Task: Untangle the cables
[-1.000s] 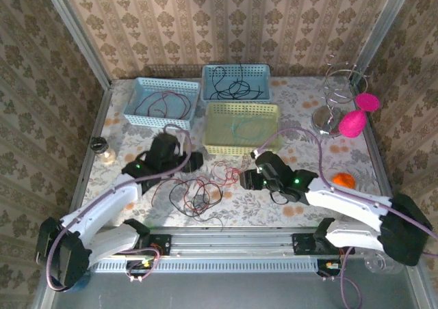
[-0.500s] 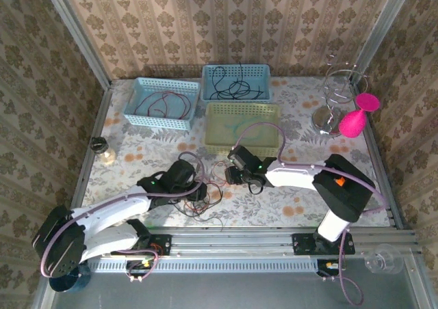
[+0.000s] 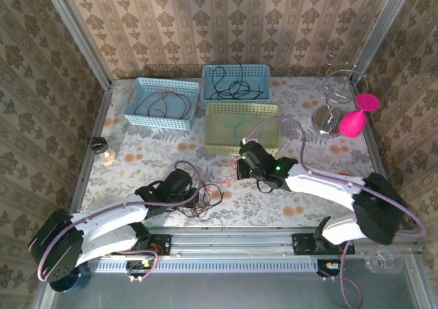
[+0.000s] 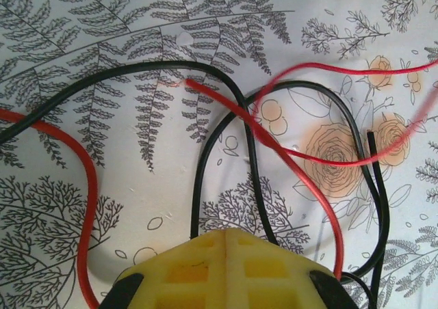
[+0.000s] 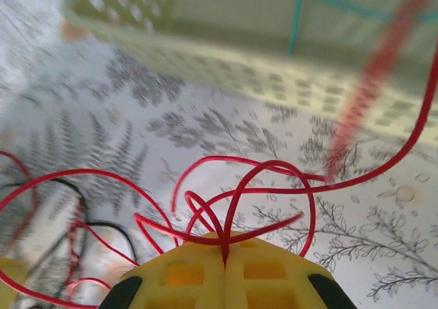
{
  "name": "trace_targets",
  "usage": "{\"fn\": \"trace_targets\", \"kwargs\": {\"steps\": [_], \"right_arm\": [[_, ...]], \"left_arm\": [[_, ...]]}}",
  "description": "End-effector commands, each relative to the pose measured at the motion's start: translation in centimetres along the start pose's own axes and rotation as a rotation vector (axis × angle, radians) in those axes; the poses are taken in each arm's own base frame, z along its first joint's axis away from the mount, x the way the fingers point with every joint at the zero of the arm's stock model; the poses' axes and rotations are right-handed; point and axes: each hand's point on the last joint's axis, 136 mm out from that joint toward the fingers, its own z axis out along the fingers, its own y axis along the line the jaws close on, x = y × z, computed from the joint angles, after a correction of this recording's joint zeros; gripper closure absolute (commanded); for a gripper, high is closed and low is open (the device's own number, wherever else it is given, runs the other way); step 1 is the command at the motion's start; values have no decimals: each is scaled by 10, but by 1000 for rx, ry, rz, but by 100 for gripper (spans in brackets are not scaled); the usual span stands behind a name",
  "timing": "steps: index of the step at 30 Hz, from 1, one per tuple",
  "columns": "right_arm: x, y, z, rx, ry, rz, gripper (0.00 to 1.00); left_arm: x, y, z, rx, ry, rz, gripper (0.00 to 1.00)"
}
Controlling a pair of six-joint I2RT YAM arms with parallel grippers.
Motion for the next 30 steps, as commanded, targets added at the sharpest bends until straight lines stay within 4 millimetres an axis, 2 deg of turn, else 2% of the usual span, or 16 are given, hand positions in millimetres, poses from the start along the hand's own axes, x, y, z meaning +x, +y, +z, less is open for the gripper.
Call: {"fn": "trace_targets", "kwargs": {"steps": [1,13,17,22,24,27,30], "right_arm": [[-12,-11,-27,45,-47,-38,100],[-66,4,-105,-41,-232,-79,100],[-75,2,-119,-21,-261,-99,100],[-74,-14,-139,16,-296,-107,100],[-70,-21,-144,30,-296,-98,98],[-54,-33,-141,50,-260,-89,92],[-24,-53,-132,91,-199,-59,89]], "left_arm": [[-7,-3,2,21,-60,-26,100],[-17,-10,12,40,-82,-14,100],[-24,-18,22,66,-97,-2,100],[-44,-43,38,104,-79,49,100],[-51,-48,45,98,-73,63,100],[-57,-51,51,94,-79,73,100],[-61,-50,51,83,-82,82,100]]}}
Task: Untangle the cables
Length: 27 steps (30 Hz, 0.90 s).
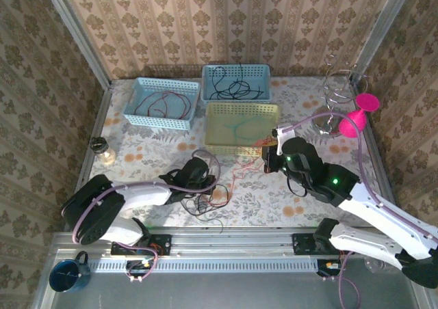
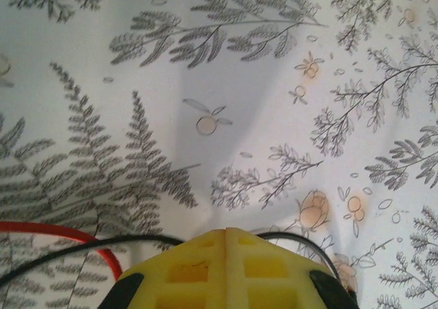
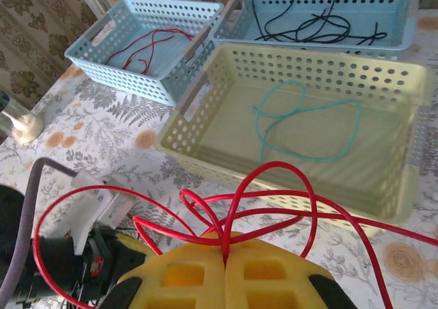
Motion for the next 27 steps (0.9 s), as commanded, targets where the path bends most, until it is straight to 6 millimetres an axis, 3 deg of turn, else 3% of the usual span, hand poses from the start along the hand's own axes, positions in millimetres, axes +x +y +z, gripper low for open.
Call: {"fn": "trace_targets", "kwargs": {"steps": [1,6,9,13,20,27], "right_arm": [[48,-31,3,98,107,17,87],[93,-49,5,120,171,83,79],[105,-54,5,132,194,93,63],[107,-57,5,144,201,87,49],[96,-47,12,120,205,49,48],[109,-32,34,78,277,30,46]], "left_arm": [[-8,-6,-2,12,-12,44,100],[-16,-4,-13,0,-30,55,100],[-21,-4,-20,-2,-40,60,100],[-29,-5,-31,-5,-67,64,100],[-33,-4,-47,-4,-101,59,100],[-28,1,-54,-15,-107,41,100]]}}
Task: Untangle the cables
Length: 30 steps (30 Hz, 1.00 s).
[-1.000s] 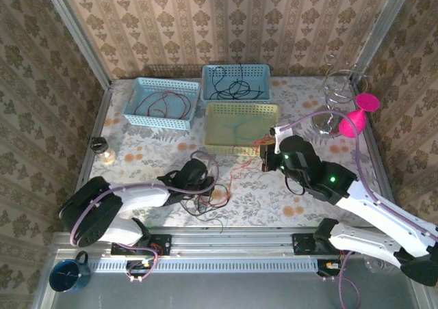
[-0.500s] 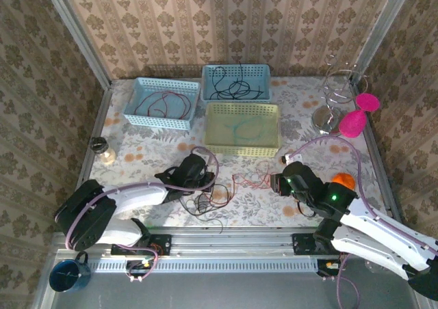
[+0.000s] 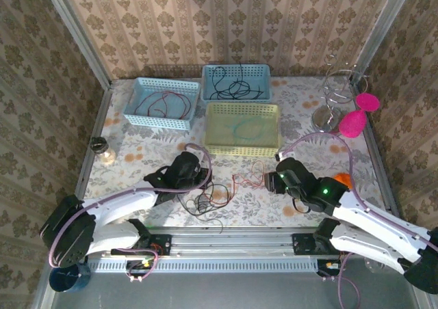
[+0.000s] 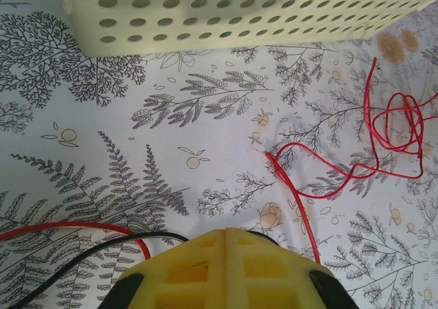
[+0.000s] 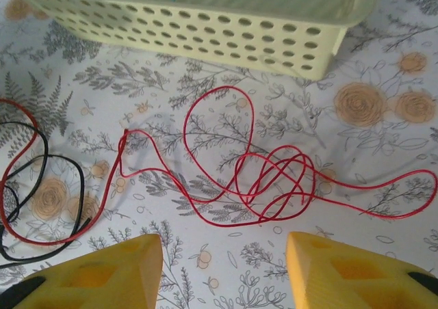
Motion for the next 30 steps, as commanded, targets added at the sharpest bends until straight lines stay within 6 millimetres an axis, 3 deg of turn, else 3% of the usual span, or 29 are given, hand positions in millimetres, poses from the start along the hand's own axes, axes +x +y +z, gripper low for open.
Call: {"fn": "trace_targets", "kwargs": {"steps": [1,5,11,15,16,19,21,23,30], "right_arm": [[-4,14,10,-42,20,-26,45],[4,18,35,-17,79,-56,39],[0,44,76,-72,132,-116,40],[-1,34,115,16,177,-150,47],[-1,31,125,35,184,-146,51],[-5,24,136,84,204,-134,89],[-12,28,127,71,181,-145,99],[-24,35,108,59,142,-163,100],[-91,66,-5,-94,-105,-173,100]], "left_arm": [[5,10,-3,-35,7,-4,100],[8,11,-1,-32,12,-13,100],[11,11,3,-29,34,-17,100],[11,8,3,-20,45,-11,100],[10,8,2,-19,46,-9,100],[10,7,0,-18,45,-8,100],[10,7,-2,-18,48,-8,100],[10,8,-5,-20,46,-3,100],[-8,0,-19,0,5,26,100]]}}
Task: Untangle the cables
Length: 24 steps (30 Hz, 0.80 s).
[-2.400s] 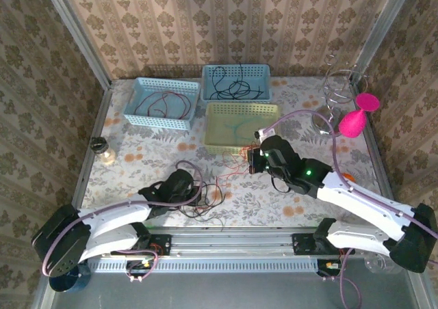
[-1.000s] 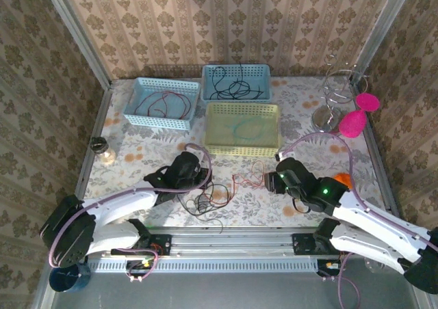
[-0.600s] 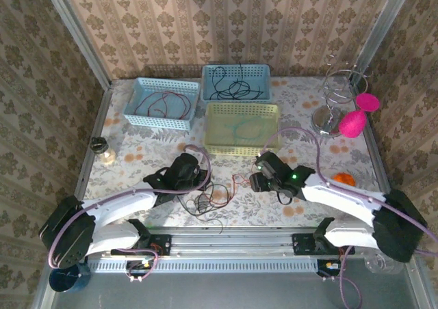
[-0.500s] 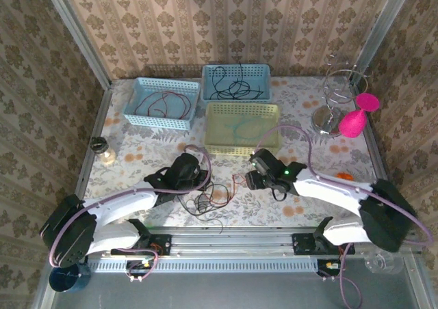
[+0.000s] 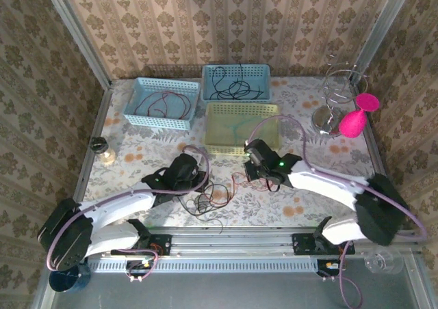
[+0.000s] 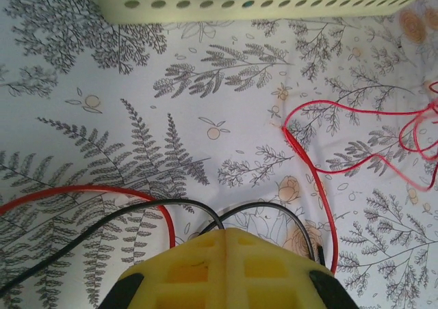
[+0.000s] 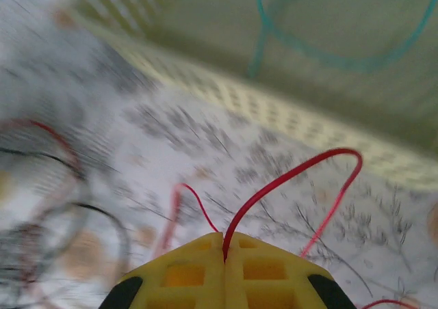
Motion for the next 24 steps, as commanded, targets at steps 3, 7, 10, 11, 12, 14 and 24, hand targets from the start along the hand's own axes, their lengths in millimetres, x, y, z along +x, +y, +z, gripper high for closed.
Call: {"fn": "trace_targets", "kwargs": {"steps": [3,7,10,11,12,14,24], "right_arm": [[-60,9,-92,-85,-202,-28,100],[-101,20,-154,-176,-341,-59,100],[-121,31,-184,-242,-408,-97,100],[-125,34,-189,-251,-414,-106,100],[-128,35,-192,-255,-417,-109,100],[-131,39,-194,-273,-419,-111,100],[-145,51,-224,-374,-471,-71,100]], "left_arm": [[-31,-19,-21,52,-70,52,100],[-51,-38,-40,118,-120,98,100],[-72,-59,-65,184,-181,148,100],[-80,-66,-76,206,-204,165,88],[-88,-75,-86,232,-225,186,65],[-103,-95,-108,302,-269,236,49],[-105,-170,-109,586,-308,507,21]]}}
